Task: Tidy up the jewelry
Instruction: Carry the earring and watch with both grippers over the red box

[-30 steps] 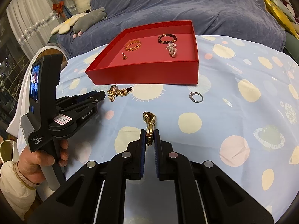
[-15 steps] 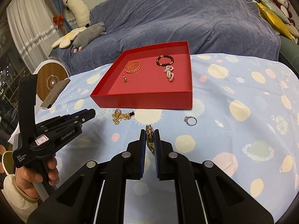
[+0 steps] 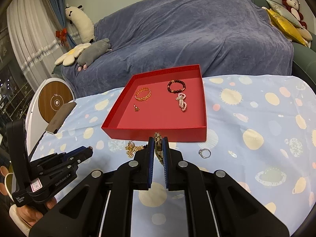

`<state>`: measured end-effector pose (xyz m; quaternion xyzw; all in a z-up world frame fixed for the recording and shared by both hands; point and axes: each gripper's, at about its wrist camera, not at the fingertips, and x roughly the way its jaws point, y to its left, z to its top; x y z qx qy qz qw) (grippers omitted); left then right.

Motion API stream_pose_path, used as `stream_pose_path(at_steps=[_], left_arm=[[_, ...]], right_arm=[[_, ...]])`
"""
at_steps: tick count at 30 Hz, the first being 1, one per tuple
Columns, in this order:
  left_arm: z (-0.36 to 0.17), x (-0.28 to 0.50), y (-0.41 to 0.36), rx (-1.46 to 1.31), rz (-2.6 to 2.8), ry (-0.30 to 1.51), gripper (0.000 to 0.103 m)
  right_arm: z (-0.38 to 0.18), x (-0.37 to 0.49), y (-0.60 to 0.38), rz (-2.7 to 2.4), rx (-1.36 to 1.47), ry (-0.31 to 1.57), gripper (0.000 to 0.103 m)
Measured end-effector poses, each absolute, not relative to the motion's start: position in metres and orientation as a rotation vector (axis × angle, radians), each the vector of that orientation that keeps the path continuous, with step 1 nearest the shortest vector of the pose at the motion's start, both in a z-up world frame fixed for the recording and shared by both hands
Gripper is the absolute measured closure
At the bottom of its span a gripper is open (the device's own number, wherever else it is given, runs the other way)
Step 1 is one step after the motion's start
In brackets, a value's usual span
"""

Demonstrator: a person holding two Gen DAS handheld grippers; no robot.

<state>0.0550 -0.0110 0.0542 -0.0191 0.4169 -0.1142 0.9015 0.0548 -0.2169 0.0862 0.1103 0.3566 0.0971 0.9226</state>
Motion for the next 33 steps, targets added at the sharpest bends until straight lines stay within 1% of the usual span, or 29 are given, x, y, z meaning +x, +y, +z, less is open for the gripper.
stream_pose_path(at_steps=[11, 19, 26, 33], left_arm=[[0.073, 0.059, -0.007, -0.046, -0.223, 0.839, 0.088], [0.084, 0.118, -0.022, -0.015, -0.226, 0.829, 0.088], [0.066, 0.173, -0.039, -0.023, -0.216, 0.852, 0.088], [0.039, 0.205, -0.043, -0.032, -0.196, 0.909, 0.088]], right_arm=[[0.098, 0.080, -0.211, 0.193, 0.246, 0.714, 0.095], [0.100, 0.133, -0.208, 0.194, 0.197, 0.720, 0.095], [0.082, 0.175, -0.204, 0.198, 0.211, 0.752, 0.095], [0.053, 0.200, -0.199, 0.188, 0.192, 0.807, 0.095]])
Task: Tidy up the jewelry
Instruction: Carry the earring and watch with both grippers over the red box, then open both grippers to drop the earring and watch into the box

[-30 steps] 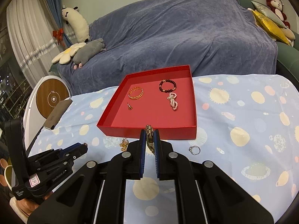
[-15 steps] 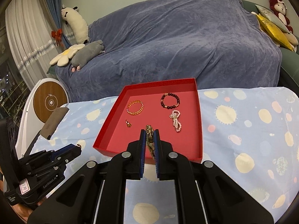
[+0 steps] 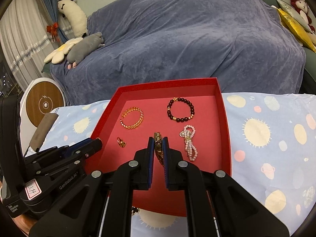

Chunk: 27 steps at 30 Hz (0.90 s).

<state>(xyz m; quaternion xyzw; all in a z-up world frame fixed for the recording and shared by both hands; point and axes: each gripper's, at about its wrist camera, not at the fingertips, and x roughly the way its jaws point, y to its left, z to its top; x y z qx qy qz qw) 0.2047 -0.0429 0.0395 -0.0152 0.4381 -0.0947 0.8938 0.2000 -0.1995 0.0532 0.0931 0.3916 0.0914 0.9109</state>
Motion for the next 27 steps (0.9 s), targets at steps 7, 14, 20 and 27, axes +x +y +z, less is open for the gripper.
stream_pose_path(at_steps=[7, 14, 20, 27], left_arm=[[0.023, 0.216, -0.042, -0.032, -0.183, 0.955, 0.085], [0.035, 0.211, -0.038, -0.039, -0.150, 0.936, 0.053], [0.064, 0.183, -0.036, -0.020, -0.167, 0.875, 0.049], [0.074, 0.122, -0.026, 0.025, -0.153, 0.830, 0.046]], right_arm=[[0.040, 0.210, -0.207, 0.151, 0.195, 0.831, 0.094], [0.071, 0.189, -0.213, 0.119, 0.154, 0.737, 0.068], [0.091, 0.152, -0.213, 0.144, 0.138, 0.712, 0.068], [0.090, 0.097, -0.213, 0.187, 0.165, 0.721, 0.068]])
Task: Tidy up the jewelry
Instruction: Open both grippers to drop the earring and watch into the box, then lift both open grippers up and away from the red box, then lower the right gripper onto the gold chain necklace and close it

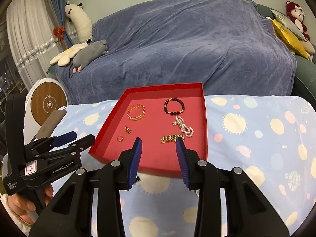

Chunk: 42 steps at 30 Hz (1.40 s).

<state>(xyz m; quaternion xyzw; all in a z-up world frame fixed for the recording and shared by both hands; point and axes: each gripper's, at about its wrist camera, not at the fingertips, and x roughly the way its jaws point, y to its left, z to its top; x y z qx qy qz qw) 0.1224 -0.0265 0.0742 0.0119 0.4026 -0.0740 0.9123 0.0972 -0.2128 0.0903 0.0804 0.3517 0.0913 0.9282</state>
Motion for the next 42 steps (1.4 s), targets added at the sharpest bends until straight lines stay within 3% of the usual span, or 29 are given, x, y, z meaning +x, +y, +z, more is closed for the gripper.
stream_pose_path(at_steps=[12, 35, 40, 42], left_arm=[[0.047, 0.059, -0.016, 0.001, -0.104, 0.881, 0.046], [0.016, 0.062, 0.010, -0.015, -0.095, 0.951, 0.046], [0.013, 0.062, 0.011, -0.014, -0.106, 0.959, 0.046], [0.013, 0.063, 0.010, -0.023, -0.112, 0.960, 0.046]], right_arm=[[0.058, 0.041, -0.206, 0.208, 0.200, 0.801, 0.068], [0.003, 0.109, -0.136, 0.270, 0.064, 0.891, 0.071], [-0.012, 0.121, -0.132, 0.256, 0.041, 0.919, 0.078], [-0.015, 0.123, -0.132, 0.248, 0.027, 0.921, 0.090]])
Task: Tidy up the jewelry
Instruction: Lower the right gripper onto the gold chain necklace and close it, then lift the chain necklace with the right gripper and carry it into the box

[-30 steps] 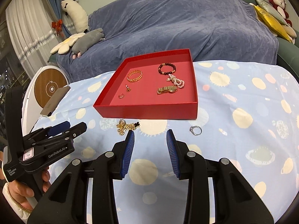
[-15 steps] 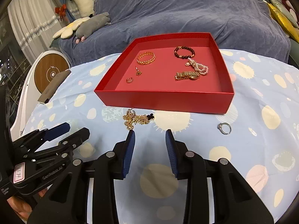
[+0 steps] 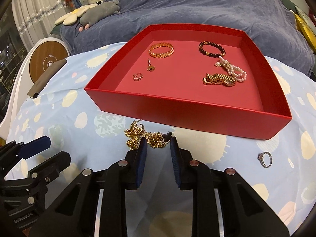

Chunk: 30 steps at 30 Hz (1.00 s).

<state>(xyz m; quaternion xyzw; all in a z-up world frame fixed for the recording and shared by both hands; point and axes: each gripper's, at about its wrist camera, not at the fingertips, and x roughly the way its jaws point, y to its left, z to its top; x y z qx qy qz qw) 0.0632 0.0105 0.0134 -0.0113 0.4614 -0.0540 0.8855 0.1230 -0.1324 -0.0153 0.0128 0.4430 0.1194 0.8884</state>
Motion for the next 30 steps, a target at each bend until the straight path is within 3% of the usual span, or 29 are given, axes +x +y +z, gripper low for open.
stream_pose_path(at_steps=[6, 21, 24, 30], left_arm=[[0.015, 0.065, 0.002, -0.026, -0.135, 0.955, 0.046], [-0.001, 0.085, -0.042, -0.061, -0.248, 0.955, 0.046], [-0.011, 0.095, -0.051, -0.037, -0.236, 0.958, 0.055], [-0.017, 0.099, -0.063, 0.031, -0.227, 0.920, 0.087]], right_arm=[[-0.014, 0.119, -0.140, 0.229, 0.016, 0.917, 0.099], [0.009, 0.076, -0.200, 0.186, 0.160, 0.922, 0.100], [0.007, 0.075, -0.201, 0.199, 0.157, 0.929, 0.100], [0.009, 0.075, -0.204, 0.205, 0.168, 0.925, 0.100]])
